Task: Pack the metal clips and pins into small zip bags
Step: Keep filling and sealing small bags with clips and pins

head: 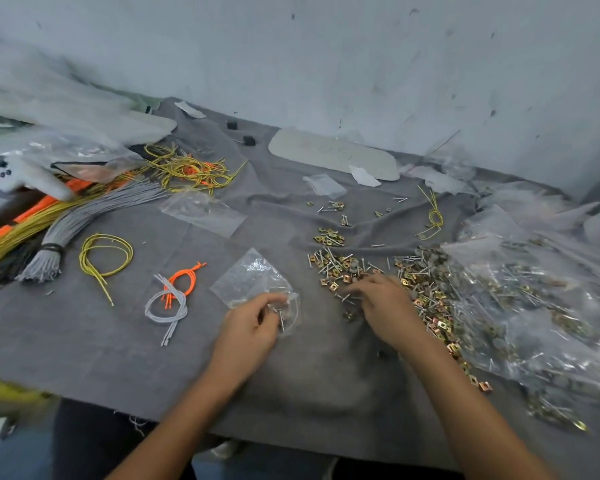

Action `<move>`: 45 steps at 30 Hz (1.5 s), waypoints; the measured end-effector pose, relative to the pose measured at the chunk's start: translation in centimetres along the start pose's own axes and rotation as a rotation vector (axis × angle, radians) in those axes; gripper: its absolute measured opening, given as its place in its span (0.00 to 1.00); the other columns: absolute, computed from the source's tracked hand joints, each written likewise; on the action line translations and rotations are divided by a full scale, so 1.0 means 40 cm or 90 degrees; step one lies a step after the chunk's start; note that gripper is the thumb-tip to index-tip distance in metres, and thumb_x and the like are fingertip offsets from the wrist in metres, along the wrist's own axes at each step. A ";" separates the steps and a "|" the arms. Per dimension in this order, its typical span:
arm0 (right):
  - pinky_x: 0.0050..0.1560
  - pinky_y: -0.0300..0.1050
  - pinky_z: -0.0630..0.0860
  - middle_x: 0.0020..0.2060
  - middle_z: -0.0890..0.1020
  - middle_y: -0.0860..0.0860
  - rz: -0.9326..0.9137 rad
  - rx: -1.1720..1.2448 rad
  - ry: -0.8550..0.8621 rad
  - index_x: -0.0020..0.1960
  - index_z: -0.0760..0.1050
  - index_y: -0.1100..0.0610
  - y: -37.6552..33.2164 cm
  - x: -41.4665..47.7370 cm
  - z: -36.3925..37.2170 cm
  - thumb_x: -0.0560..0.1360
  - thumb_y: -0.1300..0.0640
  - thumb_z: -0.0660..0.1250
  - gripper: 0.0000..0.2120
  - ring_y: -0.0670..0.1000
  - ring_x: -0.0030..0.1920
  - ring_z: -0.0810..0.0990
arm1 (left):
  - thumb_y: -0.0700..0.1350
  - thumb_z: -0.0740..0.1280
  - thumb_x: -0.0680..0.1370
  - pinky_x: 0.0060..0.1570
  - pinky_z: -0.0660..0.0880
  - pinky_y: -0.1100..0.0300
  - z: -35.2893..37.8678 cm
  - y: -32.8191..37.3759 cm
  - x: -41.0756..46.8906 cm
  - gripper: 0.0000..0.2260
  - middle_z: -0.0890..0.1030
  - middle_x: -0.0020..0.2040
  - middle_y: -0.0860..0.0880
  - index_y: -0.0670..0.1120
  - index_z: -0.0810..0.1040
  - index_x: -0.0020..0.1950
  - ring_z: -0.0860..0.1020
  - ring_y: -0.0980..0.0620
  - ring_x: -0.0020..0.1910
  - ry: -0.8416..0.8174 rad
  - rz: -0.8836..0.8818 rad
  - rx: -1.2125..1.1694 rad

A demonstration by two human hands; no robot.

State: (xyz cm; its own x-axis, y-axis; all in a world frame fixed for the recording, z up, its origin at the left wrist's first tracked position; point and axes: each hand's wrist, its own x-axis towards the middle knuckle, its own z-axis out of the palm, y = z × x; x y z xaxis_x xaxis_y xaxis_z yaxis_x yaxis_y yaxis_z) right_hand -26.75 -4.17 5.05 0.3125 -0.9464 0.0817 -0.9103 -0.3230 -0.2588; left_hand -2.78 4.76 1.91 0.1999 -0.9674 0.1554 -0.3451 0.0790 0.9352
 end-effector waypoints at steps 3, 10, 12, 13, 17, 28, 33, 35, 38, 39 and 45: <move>0.60 0.47 0.66 0.59 0.78 0.47 0.003 -0.026 -0.030 0.55 0.78 0.47 0.017 0.008 -0.004 0.80 0.59 0.64 0.08 0.56 0.62 0.71 | 0.37 0.64 0.78 0.34 0.70 0.59 0.003 -0.007 0.006 0.13 0.80 0.34 0.43 0.49 0.85 0.55 0.72 0.54 0.29 -0.004 0.001 0.013; 0.49 0.46 0.70 0.46 0.81 0.48 0.013 0.139 0.116 0.49 0.77 0.54 -0.052 -0.031 -0.012 0.79 0.62 0.65 0.04 0.52 0.50 0.77 | 0.46 0.60 0.72 0.39 0.73 0.58 -0.002 -0.001 0.005 0.17 0.84 0.38 0.50 0.51 0.84 0.55 0.76 0.55 0.33 0.004 -0.007 -0.002; 0.46 0.41 0.72 0.41 0.81 0.45 0.009 0.251 0.136 0.47 0.77 0.53 -0.111 -0.070 0.004 0.78 0.62 0.66 0.05 0.46 0.44 0.78 | 0.46 0.60 0.72 0.36 0.72 0.62 -0.003 0.004 0.003 0.17 0.81 0.34 0.51 0.51 0.84 0.55 0.75 0.58 0.31 0.004 -0.006 -0.004; 0.44 0.37 0.71 0.40 0.81 0.43 -0.002 0.286 0.139 0.47 0.77 0.51 -0.140 -0.090 0.018 0.78 0.62 0.67 0.06 0.42 0.42 0.78 | 0.46 0.60 0.72 0.35 0.70 0.64 -0.003 0.007 0.001 0.17 0.80 0.33 0.52 0.51 0.85 0.55 0.74 0.59 0.30 0.005 -0.003 -0.001; 0.48 0.29 0.70 0.43 0.83 0.45 -0.053 0.315 0.180 0.50 0.82 0.52 -0.225 -0.132 0.087 0.75 0.63 0.69 0.08 0.40 0.44 0.78 | 0.40 0.63 0.75 0.37 0.71 0.65 -0.008 0.011 0.001 0.15 0.80 0.33 0.51 0.50 0.84 0.56 0.75 0.60 0.32 0.017 0.012 0.033; 0.50 0.51 0.77 0.43 0.84 0.46 -0.011 0.345 0.176 0.51 0.78 0.51 -0.289 -0.093 0.148 0.75 0.57 0.71 0.06 0.48 0.45 0.81 | 0.46 0.58 0.70 0.51 0.80 0.49 -0.013 0.032 -0.001 0.22 0.86 0.45 0.50 0.48 0.84 0.58 0.84 0.50 0.46 -0.001 0.011 0.067; 0.55 0.54 0.76 0.49 0.85 0.51 -0.056 0.363 0.097 0.57 0.79 0.52 -0.281 -0.101 0.149 0.77 0.60 0.68 0.09 0.55 0.53 0.81 | 0.46 0.58 0.71 0.53 0.80 0.48 -0.008 0.034 -0.006 0.21 0.87 0.48 0.52 0.48 0.85 0.58 0.83 0.53 0.47 0.011 0.014 0.047; 0.56 0.55 0.76 0.50 0.85 0.51 -0.073 0.388 0.102 0.59 0.78 0.53 -0.281 -0.105 0.148 0.77 0.63 0.66 0.12 0.56 0.55 0.81 | 0.46 0.59 0.71 0.53 0.80 0.48 -0.008 0.030 -0.006 0.21 0.87 0.48 0.52 0.48 0.84 0.58 0.84 0.53 0.47 0.011 0.014 0.036; 0.56 0.55 0.76 0.51 0.85 0.50 -0.094 0.420 0.119 0.58 0.76 0.55 -0.280 -0.109 0.147 0.77 0.65 0.64 0.12 0.54 0.56 0.81 | 0.47 0.60 0.72 0.52 0.80 0.47 -0.006 0.026 -0.003 0.19 0.86 0.46 0.52 0.49 0.84 0.59 0.84 0.51 0.47 0.012 0.024 0.036; 0.56 0.55 0.77 0.52 0.85 0.49 -0.094 0.434 0.121 0.59 0.76 0.55 -0.282 -0.111 0.146 0.77 0.66 0.64 0.13 0.53 0.55 0.82 | 0.47 0.60 0.72 0.51 0.81 0.48 -0.005 0.026 -0.003 0.19 0.86 0.45 0.51 0.49 0.84 0.59 0.84 0.52 0.46 0.013 0.029 0.038; 0.56 0.52 0.75 0.49 0.83 0.48 -0.020 0.314 0.222 0.55 0.79 0.54 -0.205 -0.129 0.121 0.75 0.65 0.67 0.11 0.53 0.52 0.78 | 0.36 0.65 0.77 0.35 0.71 0.66 0.000 -0.004 0.005 0.16 0.76 0.32 0.52 0.50 0.83 0.59 0.74 0.57 0.31 0.036 0.066 0.088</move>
State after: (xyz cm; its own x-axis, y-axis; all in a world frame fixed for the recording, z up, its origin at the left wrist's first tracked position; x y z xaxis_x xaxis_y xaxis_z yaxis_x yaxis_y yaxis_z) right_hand -19.57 3.38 2.09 0.1536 -0.9097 0.3858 -0.6429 -0.3885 -0.6601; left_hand -2.68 4.55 1.80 0.2069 -0.9404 0.2698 -0.4879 0.1399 0.8616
